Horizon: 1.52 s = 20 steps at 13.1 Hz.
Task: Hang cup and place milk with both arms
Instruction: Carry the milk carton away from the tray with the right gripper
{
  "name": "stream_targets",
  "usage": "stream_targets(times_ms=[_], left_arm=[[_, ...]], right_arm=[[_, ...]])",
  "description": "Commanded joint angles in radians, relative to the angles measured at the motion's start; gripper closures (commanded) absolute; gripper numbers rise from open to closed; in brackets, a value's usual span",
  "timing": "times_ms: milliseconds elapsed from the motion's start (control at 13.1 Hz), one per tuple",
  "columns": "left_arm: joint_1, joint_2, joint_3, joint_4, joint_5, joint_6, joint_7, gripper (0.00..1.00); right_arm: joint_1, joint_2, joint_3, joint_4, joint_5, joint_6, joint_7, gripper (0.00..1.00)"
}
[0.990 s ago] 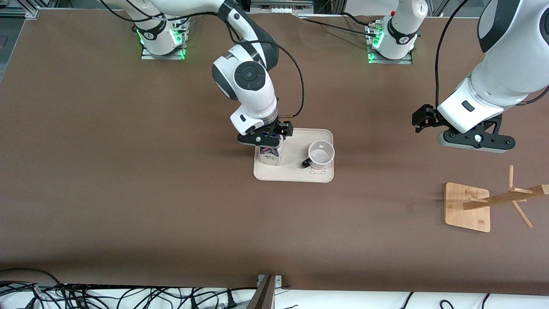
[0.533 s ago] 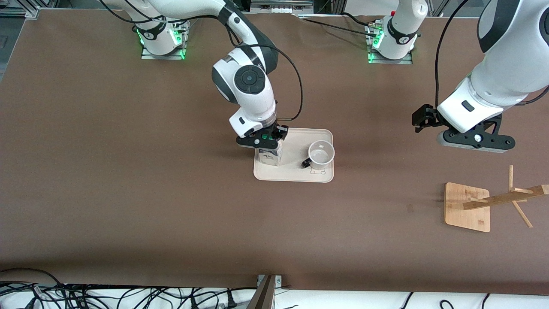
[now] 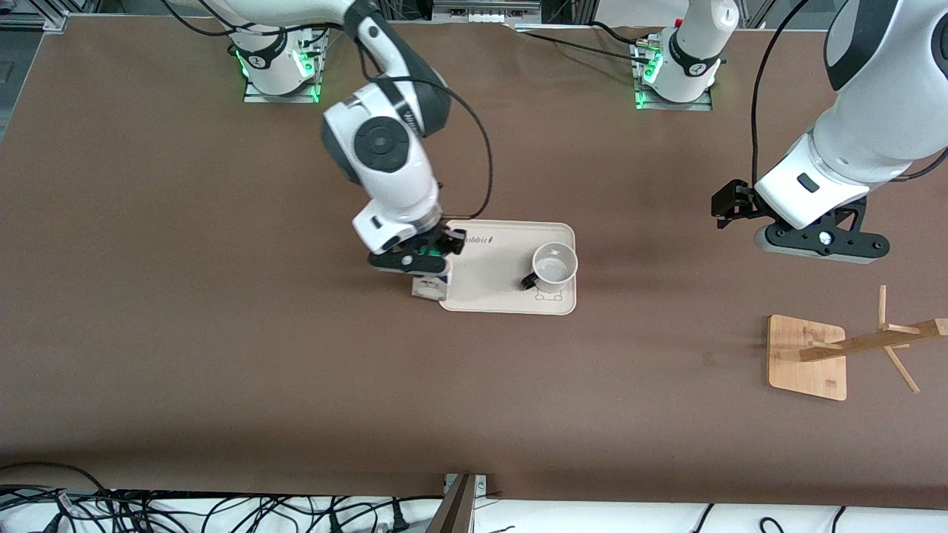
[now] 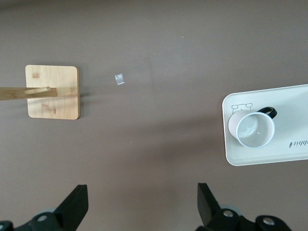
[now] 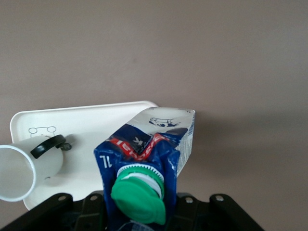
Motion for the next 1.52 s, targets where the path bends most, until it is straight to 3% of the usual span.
stream_targets(times_ms=[0,305,609,838,914,990,1142,1447], left_arm=[[0.004,-0.011,-0.008,0.005,0.010,-0.021,0.007,0.00],[0.003,-0.011,-0.014,0.006,0.010,-0.024,0.004,0.00],[0.003,-0.011,-0.013,0.005,0.010,-0.026,-0.002,0.00],[-0.014,0.000,-0.014,0.006,0.010,-0.024,-0.002,0.00],[-0.013,0.000,-0.016,0.002,-0.003,-0.030,-0.008,0.00],[-0.011,0.002,-0.013,0.003,-0.080,-0.059,-0.008,0.00],[-0.002,0.025,-0.010,0.011,-0.176,-0.072,-0.011,0.00],[0.000,0.072,-0.004,0.009,-0.171,-0.063,0.072,0.00]], right_arm=[[-0.130,-0.070,0.003,-0.017,0.058,-0.129,-0.269,0.85],[-0.301,-0.132,-0.007,-0.130,0.087,-0.195,-0.575,0.84],[-0.337,-0.176,-0.103,-0.291,0.095,-0.134,-0.747,0.83],[-0.338,-0.172,-0.171,-0.369,0.149,-0.076,-0.854,0.80],[-0.338,-0.170,-0.185,-0.394,0.161,-0.045,-0.893,0.75],[-0.338,-0.167,-0.191,-0.406,0.163,-0.021,-0.910,0.62],[-0.349,-0.158,-0.192,-0.402,0.163,-0.014,-0.910,0.04],[-0.353,-0.169,-0.192,-0.356,0.179,-0.030,-0.893,0.00]])
